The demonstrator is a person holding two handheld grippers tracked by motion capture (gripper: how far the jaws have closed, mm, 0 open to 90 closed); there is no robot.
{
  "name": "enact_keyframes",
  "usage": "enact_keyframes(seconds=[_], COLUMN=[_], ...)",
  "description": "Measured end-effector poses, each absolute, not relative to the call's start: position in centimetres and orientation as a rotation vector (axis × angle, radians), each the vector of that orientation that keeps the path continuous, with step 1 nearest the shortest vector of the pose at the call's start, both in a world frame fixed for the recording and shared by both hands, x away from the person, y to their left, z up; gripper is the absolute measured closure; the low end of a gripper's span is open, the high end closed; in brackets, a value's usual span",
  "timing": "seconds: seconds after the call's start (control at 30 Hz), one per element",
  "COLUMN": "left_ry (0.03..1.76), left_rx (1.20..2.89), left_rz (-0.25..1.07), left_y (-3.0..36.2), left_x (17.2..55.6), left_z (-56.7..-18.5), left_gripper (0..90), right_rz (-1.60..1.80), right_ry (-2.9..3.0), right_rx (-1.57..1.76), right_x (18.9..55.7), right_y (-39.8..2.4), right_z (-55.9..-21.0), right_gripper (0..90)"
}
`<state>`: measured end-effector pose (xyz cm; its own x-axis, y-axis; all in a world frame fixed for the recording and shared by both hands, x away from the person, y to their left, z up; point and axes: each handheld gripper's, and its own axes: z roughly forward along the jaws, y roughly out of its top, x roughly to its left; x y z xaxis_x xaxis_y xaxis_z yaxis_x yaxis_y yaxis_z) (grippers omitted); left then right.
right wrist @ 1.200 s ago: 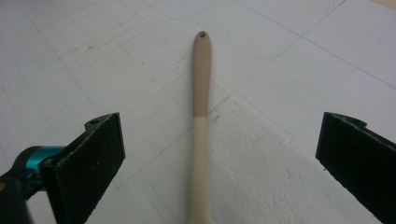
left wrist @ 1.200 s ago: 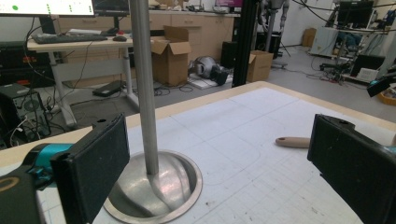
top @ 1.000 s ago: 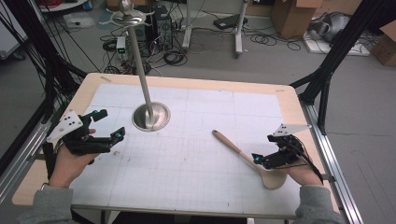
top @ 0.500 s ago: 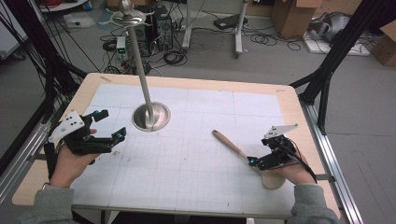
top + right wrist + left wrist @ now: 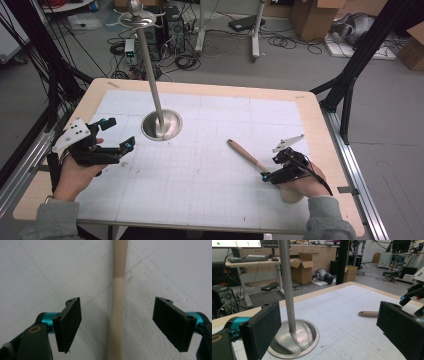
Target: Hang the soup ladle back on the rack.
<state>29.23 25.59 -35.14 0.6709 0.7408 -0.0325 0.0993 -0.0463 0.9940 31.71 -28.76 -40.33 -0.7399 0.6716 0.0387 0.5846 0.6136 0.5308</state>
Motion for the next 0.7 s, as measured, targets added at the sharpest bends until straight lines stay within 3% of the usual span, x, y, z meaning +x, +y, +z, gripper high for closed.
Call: enact_keyframes(seconds=[0.7], left_ry=[0.717], left_rx=[1.557], left_rz=[0.601], left_y=[25.7], left_x=[29.2], left_z=[-35.1], left_gripper=[6.0], right_rz=[0.638], right_ry=[2.746], right_rx=[1.121], right_x=[32.1], right_y=[-28.1], right_z=[-41.4], right_gripper=[49.4])
